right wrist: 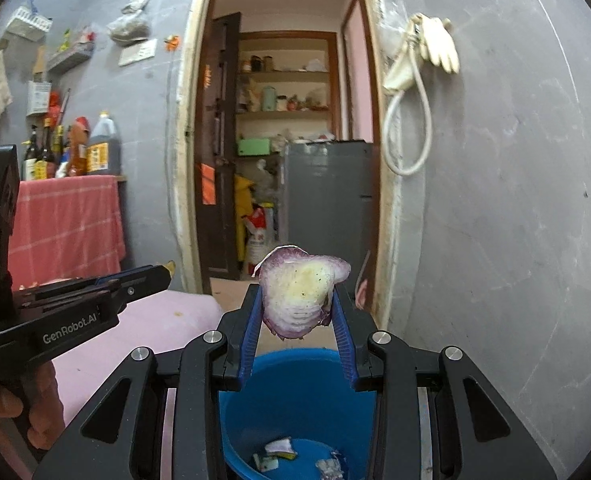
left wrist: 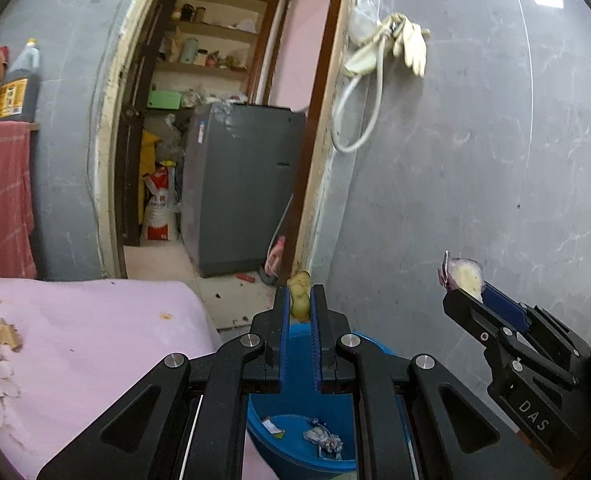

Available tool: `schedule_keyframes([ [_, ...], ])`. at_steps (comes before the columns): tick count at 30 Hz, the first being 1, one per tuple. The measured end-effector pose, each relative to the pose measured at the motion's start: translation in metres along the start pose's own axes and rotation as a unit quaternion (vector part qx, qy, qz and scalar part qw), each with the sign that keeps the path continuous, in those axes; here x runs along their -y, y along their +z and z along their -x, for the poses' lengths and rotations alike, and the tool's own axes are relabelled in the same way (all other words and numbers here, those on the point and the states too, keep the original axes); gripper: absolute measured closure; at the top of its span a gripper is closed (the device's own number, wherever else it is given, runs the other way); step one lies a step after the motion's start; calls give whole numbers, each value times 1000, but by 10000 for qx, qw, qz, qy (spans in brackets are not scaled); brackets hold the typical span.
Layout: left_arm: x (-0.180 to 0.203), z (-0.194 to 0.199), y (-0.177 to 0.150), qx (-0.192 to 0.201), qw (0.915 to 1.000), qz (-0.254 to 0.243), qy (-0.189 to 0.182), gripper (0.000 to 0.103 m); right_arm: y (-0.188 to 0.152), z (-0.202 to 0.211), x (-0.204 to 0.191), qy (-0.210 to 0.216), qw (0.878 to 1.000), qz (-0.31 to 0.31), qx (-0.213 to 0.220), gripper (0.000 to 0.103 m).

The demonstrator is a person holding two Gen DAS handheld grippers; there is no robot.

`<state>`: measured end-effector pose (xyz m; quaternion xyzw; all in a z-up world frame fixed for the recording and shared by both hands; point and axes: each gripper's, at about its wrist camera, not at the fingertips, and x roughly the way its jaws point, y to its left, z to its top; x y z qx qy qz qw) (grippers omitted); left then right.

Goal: Collect trash
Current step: 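Lift both held scraps and carry them over the blue bucket, then open both tools over the blue bucket to drop the scraps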

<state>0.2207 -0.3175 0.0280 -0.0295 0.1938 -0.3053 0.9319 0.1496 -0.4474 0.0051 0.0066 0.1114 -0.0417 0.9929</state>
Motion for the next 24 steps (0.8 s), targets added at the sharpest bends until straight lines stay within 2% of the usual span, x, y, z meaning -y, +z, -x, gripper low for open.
schedule_keyframes([
  [13, -3, -59, -27, -1032, 9943, 178, -222, 96, -36, -30, 25, -73, 9964, -385, -747, 70],
  [24, -9, -83, -43, -1519, 9881, 168, -168, 96, -58, -46, 34, -67, 9907, -624, -1205, 68],
])
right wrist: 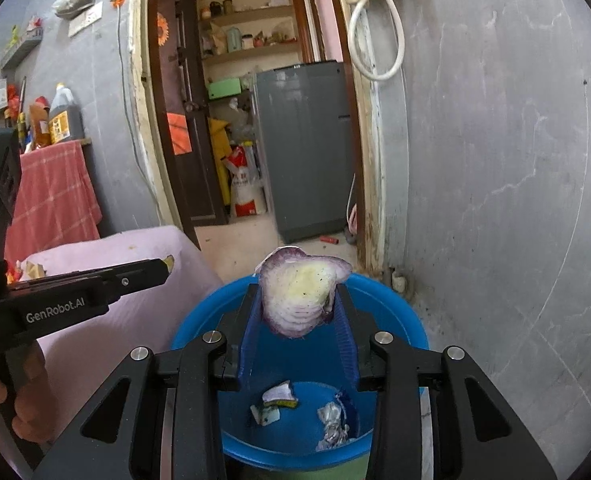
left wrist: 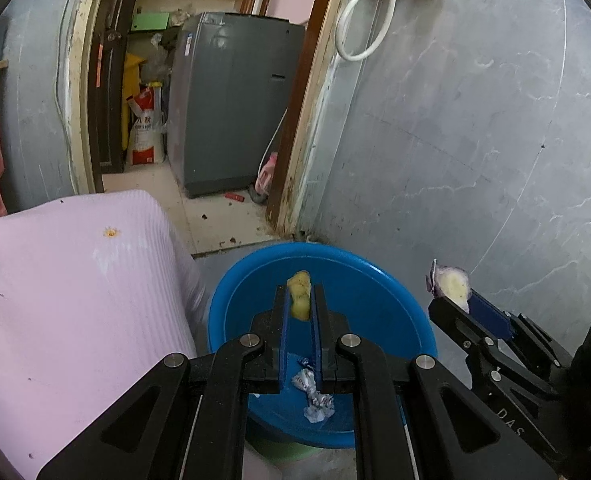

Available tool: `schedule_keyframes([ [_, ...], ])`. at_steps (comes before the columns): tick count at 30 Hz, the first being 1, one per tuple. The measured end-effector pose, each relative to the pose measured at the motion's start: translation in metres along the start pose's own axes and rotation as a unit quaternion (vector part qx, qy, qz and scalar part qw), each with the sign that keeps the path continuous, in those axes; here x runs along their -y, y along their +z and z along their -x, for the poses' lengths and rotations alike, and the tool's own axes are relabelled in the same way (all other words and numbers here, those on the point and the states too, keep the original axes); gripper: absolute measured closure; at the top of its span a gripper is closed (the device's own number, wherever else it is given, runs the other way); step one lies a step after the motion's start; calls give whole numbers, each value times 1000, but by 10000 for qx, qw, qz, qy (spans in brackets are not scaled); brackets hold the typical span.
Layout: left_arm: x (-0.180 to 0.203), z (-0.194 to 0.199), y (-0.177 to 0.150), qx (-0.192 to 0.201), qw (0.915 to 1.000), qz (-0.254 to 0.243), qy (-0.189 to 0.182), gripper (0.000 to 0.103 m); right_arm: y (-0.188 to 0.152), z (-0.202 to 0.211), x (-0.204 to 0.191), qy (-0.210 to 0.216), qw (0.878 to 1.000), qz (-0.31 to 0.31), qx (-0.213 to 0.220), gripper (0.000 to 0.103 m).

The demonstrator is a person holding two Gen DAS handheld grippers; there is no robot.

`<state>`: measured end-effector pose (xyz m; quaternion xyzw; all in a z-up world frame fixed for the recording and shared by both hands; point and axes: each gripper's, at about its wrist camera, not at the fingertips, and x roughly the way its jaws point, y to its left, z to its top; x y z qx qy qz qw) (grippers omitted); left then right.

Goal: Collect trash
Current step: 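Open both tools over the blue bucket to drop the scraps, then move both tools back from the bucket toward the pile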

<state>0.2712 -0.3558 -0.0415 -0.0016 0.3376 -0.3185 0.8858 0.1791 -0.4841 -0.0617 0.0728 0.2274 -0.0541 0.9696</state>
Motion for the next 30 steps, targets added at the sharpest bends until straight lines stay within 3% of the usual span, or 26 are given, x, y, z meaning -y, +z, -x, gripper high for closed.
schedule_keyframes([
  [12, -6, -16, -4, -375, 9992, 102, -31, 93, -6, -19, 6, 40, 9987, -340, -377, 65],
  [16, -7, -15, -4, -355, 9993, 95, -61, 81, -5, -19, 5, 42, 9986, -361, -395, 62],
  [21, -12, -12, -4, -304, 9993, 196, -100, 76, 1, -15, 7, -1, 9987, -408, -308, 56],
  [25, -18, 3, 0, -75, 9994, 316, -92, 63, 7, -7, 7, -45, 9990, -401, -182, 52],
  [27, -20, 13, 3, 59, 9994, 329, -37, 51, 12, -2, 6, -70, 9991, -395, -108, 49],
  [29, -25, 25, 8, 226, 9992, 326, 103, 32, 18, 4, 5, -55, 9991, -413, -2, 42],
  [30, -28, 33, 10, 340, 9987, 311, 199, 26, 21, 9, 3, -40, 9990, -432, 82, 34],
])
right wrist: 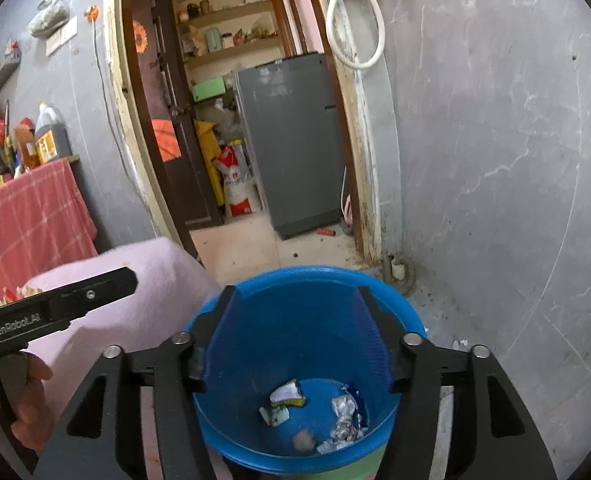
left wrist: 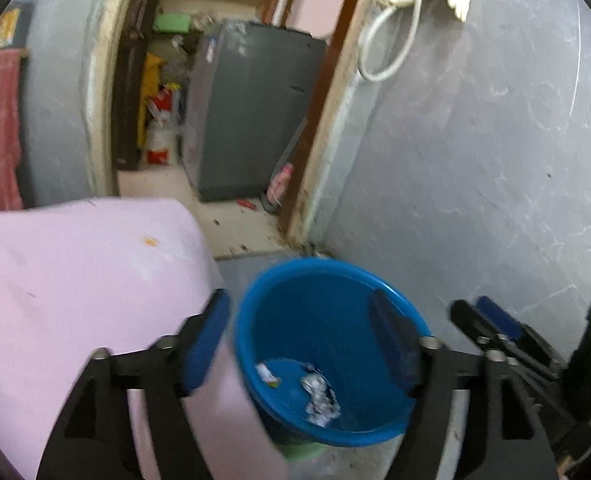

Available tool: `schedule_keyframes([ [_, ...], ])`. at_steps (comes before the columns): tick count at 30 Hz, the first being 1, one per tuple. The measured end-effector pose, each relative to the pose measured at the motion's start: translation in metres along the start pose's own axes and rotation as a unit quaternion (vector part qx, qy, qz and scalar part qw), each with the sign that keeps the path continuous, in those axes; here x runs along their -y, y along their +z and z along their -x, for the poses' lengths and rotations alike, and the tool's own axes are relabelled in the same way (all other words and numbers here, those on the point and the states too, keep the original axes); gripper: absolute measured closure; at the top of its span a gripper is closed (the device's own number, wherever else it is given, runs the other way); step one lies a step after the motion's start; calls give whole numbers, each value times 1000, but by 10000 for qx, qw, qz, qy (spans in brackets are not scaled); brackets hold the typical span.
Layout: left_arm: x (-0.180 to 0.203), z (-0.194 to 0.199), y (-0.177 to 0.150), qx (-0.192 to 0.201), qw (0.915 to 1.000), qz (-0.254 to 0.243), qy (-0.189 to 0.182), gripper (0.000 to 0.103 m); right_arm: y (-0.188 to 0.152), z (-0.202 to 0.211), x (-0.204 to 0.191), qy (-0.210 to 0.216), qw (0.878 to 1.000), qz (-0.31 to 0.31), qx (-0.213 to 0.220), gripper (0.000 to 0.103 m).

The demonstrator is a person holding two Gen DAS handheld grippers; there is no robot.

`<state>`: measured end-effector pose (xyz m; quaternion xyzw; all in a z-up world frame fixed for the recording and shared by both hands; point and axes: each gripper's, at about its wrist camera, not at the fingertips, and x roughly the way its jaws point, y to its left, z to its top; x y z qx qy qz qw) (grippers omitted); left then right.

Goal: Collect trash
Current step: 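Move both tools back from the bucket toward the pile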

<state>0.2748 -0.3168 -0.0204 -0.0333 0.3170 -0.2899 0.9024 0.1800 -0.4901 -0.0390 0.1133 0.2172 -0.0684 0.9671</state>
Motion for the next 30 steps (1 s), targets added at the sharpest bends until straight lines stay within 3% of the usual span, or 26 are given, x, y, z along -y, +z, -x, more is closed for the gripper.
schedule_keyframes([
  [2, -9, 15, 5, 248, 9995, 0, 172, 10, 7, 10, -5, 48, 9998, -13, 190, 26],
  [5, -20, 34, 10, 551, 9979, 66, 343, 7, 15, 19, -13, 86, 9993, 37, 353, 21],
  [9, -27, 56, 15, 730, 9958, 21, 554, 4, 24, 31, -25, 196, 9981, 42, 576, 0],
  [23, -42, 126, 12, 1345, 9869, -25, 889, 2, 38, 62, -70, 468, 9945, 230, 912, 0],
  [30, -57, 158, 5, 1415, 9843, 55, 1049, 2, 39, 75, -103, 735, 9914, 388, 1009, 0],
])
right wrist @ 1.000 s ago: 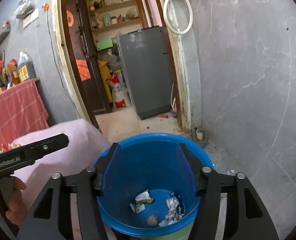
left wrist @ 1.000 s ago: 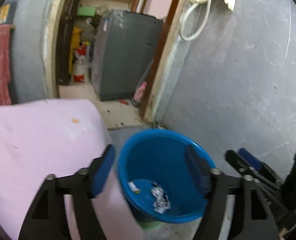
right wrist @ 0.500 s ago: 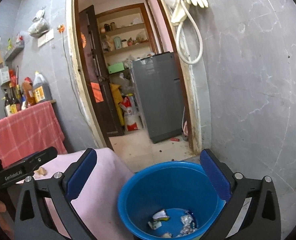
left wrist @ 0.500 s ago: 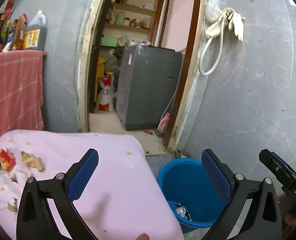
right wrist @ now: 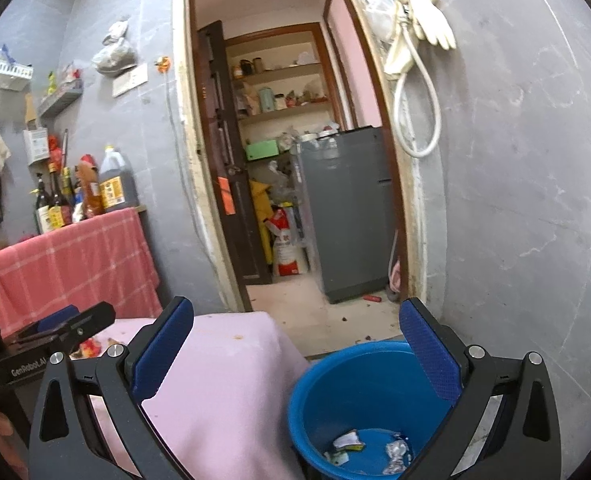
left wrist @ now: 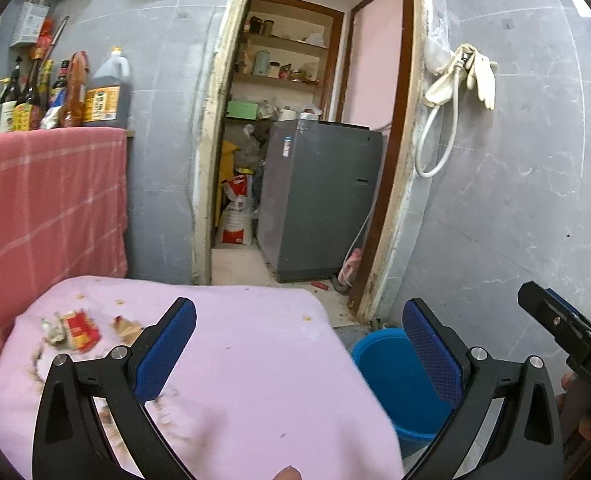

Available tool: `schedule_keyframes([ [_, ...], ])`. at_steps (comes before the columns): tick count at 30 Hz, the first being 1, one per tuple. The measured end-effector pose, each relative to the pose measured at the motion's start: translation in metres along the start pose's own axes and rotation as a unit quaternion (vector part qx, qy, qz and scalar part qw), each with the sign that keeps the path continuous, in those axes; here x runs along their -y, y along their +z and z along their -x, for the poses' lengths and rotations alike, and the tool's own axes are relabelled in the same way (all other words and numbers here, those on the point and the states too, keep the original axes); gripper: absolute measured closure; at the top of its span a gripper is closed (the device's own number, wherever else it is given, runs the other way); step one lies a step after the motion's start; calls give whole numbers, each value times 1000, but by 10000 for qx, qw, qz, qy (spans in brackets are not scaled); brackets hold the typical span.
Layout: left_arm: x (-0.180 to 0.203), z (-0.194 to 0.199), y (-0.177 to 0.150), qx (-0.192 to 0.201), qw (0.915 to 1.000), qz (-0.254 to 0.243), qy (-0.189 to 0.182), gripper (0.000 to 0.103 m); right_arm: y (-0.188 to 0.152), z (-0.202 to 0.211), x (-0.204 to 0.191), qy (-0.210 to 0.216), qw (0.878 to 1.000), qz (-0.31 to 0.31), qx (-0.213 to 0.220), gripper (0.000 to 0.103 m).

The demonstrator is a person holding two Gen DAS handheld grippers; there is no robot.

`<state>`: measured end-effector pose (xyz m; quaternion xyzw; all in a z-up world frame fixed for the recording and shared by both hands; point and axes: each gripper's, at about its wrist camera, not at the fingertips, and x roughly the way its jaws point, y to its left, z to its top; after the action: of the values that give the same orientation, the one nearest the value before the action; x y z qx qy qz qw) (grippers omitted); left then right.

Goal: Collect trash
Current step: 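Move both tools back from the bucket toward the pile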

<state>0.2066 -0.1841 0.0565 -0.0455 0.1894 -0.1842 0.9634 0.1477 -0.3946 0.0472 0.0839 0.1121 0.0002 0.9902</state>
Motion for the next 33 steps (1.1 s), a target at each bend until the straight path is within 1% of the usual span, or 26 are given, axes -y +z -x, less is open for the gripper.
schedule_keyframes([
  [5, -23, 25, -5, 16, 9996, 76, 279, 2, 0, 1, -28, 265, 9996, 49, 28, 0],
  [9, -51, 45, -13, 63, 9981, 130, 605, 2, -5, -3, -50, 494, 9987, 83, -35, 0],
  [12, -72, 55, -22, 44, 9956, 178, 915, 2, -12, -8, -70, 675, 9975, 171, -114, 0],
  [15, -97, 65, -34, -41, 9940, 298, 1052, 2, -21, -15, -90, 928, 9952, 264, -189, 0],
  [18, -115, 74, -46, -44, 9909, 275, 1318, 2, -32, -21, -111, 1222, 9914, 393, -245, 0],
  [23, -143, 81, -60, -75, 9859, 227, 1657, 2, -50, -38, -142, 1376, 9873, 667, -430, 0],
  [28, -172, 79, -68, -168, 9820, 408, 1836, 2, -66, -56, -161, 1487, 9839, 782, -614, 0],
  [33, -193, 75, -68, -195, 9807, 502, 1881, 2, -70, -65, -175, 1534, 9822, 938, -546, 0],
])
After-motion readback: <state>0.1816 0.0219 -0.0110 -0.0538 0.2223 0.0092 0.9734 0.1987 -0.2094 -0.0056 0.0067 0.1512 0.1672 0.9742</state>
